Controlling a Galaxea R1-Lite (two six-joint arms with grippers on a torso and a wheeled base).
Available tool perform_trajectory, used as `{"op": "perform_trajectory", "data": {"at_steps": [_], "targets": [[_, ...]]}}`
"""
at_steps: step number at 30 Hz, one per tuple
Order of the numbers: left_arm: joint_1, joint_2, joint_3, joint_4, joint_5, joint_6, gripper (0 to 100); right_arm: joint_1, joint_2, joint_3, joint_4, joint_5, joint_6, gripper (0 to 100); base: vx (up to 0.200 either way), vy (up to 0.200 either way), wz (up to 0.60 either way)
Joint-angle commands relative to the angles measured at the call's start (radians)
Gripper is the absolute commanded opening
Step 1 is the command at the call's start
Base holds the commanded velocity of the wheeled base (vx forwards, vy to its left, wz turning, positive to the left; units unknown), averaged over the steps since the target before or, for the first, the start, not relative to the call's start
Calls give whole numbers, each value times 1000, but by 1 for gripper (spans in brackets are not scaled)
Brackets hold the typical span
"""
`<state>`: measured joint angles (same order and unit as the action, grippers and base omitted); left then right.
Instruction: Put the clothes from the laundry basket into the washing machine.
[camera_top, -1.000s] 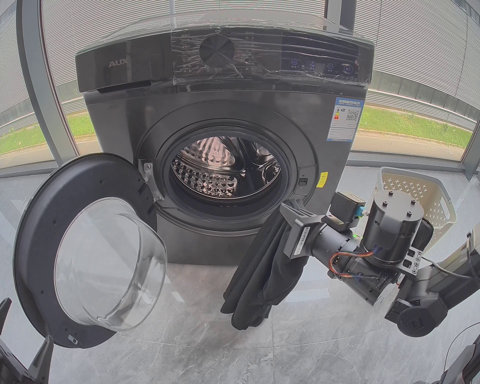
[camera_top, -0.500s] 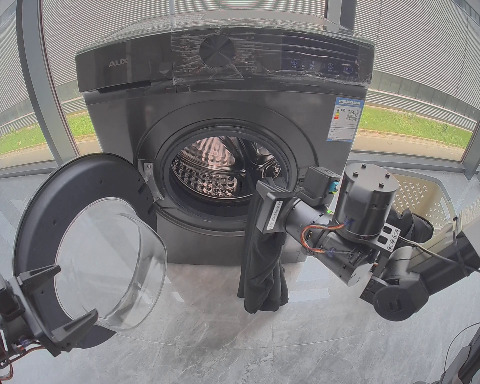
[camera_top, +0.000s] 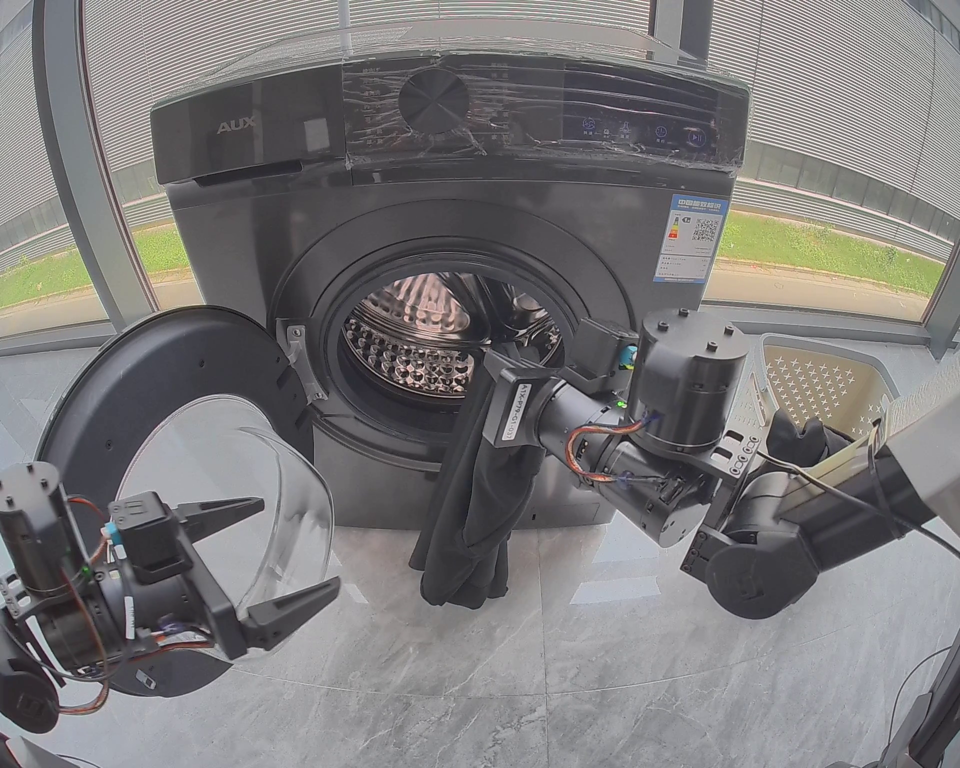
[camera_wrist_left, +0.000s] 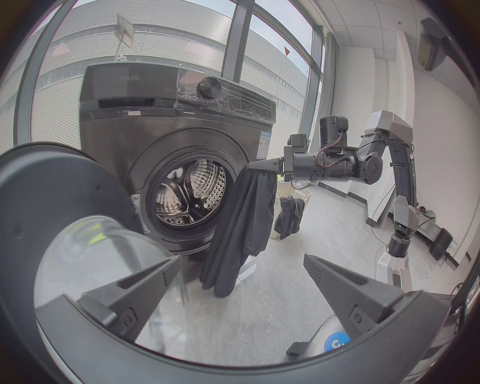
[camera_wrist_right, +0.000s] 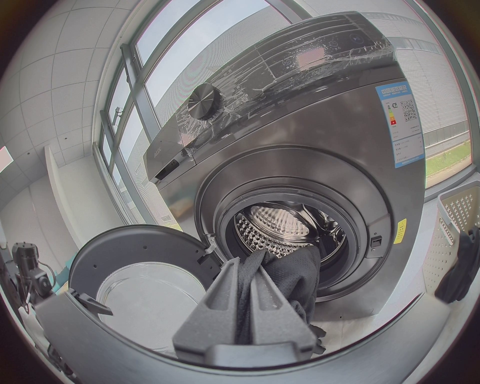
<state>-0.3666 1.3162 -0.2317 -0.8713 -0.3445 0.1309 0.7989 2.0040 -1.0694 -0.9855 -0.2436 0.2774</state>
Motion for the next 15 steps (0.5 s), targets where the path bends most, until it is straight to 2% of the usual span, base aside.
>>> {"op": "perform_trajectory", "data": {"at_steps": [1,9,15], "targets": [[-123,302,-21,-166,58,-19,100,-9,30,-41,13,6,2,0,0,0,0],[-187,426,-110,-186,56,-43,100,-10,45,-55,11,-11,2,0,0,0,0],[-219,492,-190,-175,50,-93,100,-7,51,-57,11,-14,2,0,0,0,0]]}}
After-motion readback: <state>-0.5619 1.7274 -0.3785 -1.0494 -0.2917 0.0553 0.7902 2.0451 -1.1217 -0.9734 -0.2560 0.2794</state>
